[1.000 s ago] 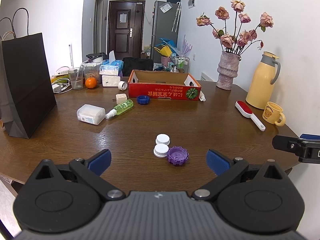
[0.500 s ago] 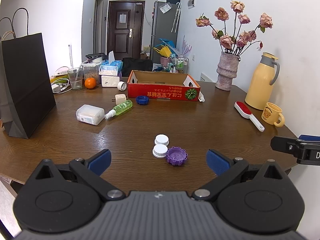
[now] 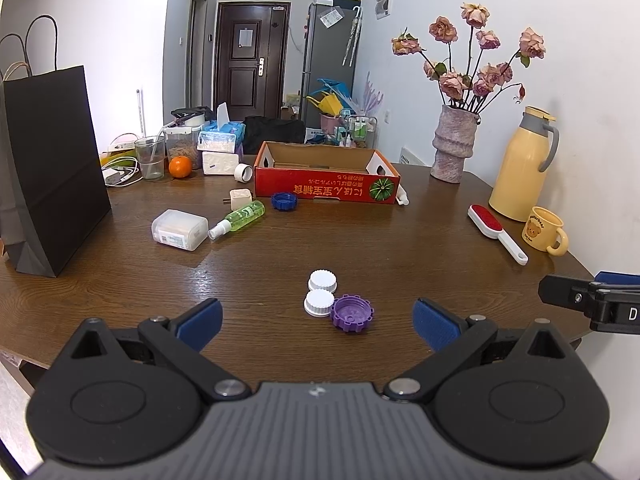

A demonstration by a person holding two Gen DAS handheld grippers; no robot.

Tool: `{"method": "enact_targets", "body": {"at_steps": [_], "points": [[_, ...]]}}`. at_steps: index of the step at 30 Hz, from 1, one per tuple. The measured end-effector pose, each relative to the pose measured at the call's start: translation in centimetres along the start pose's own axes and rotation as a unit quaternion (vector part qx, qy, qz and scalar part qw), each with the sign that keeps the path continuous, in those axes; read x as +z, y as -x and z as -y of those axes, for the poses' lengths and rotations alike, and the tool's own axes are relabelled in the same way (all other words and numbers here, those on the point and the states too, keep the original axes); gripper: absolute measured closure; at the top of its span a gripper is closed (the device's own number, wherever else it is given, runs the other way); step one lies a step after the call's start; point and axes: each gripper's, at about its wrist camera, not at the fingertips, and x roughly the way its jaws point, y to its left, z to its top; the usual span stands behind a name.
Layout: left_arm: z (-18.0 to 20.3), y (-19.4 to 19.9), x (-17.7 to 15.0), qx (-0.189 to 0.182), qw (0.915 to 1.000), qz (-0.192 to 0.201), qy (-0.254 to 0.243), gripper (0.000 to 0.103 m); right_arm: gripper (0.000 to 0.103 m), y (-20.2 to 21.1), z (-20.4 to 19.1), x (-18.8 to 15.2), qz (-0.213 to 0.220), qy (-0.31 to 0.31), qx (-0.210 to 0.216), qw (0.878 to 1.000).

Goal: Organize rigid objects

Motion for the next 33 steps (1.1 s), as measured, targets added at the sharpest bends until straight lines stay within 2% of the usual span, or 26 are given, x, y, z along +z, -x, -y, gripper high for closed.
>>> {"method": "enact_targets", "body": {"at_steps": [33], "points": [[-0.02, -0.01, -0.06, 0.0, 1.0, 0.0, 0.001, 0.0, 0.0, -0.24, 0.14, -0.24, -0.001, 0.003, -0.002, 1.0]]}}
